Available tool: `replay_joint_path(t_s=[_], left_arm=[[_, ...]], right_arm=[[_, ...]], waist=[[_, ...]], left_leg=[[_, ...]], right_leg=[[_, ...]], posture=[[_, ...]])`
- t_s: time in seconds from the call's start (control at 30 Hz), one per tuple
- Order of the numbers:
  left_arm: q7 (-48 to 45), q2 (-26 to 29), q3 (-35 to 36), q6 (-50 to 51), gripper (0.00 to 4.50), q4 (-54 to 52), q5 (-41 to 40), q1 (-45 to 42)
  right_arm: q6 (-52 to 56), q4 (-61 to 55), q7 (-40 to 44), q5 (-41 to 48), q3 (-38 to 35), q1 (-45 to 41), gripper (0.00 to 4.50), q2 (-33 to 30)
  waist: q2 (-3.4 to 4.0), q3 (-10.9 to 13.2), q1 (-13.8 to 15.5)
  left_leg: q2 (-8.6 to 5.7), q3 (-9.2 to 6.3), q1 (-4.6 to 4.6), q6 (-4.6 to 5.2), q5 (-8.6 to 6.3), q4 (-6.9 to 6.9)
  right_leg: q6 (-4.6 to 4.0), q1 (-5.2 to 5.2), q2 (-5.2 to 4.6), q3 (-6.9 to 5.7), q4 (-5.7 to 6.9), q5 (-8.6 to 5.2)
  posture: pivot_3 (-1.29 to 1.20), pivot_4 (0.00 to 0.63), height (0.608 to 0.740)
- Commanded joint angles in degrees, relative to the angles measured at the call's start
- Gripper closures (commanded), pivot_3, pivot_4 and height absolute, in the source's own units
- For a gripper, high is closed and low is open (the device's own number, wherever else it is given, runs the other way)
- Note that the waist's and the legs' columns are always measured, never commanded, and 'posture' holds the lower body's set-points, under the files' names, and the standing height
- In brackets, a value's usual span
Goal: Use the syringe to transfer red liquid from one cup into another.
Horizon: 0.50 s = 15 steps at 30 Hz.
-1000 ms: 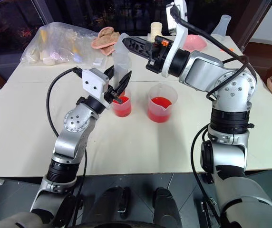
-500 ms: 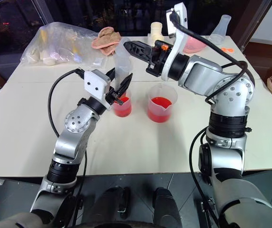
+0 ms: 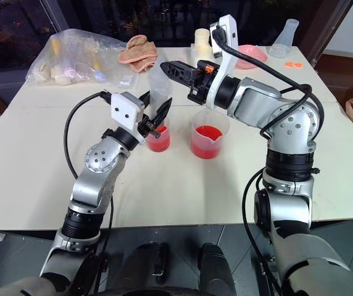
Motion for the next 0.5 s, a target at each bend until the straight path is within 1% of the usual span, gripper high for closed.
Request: replay_joint_path(t_s=[0.03,0.5], left_arm=[[0.4,-1.25,0.14,-1.48,2.89,-2.68,-1.05,-2.88],[0.61,-1.44,0.29,-1.19,2.89,-3.13,-1.15,-3.31]], right_arm=[[4.8,-2.89,3.7,2.44,6.02,1.41,4.49,3.14],[5.87,-4.27,3.49,2.16,5.98,3.35,4.49,4.91]], waist=[[0.0,0.0,0.0],[0.0,0.0,-0.02]], left_leg=[[0.0,0.0,0.0,0.0,0.0,0.0],[0.0,0.0,0.0,-0.01,0.0,0.0]], right_leg=[[0.0,0.0,0.0,0.0,0.0,0.0],[0.0,-0.01,0.0,0.0,0.0,0.0]], posture=[[0.0,0.15,0.74],[0.0,0.15,0.74]])
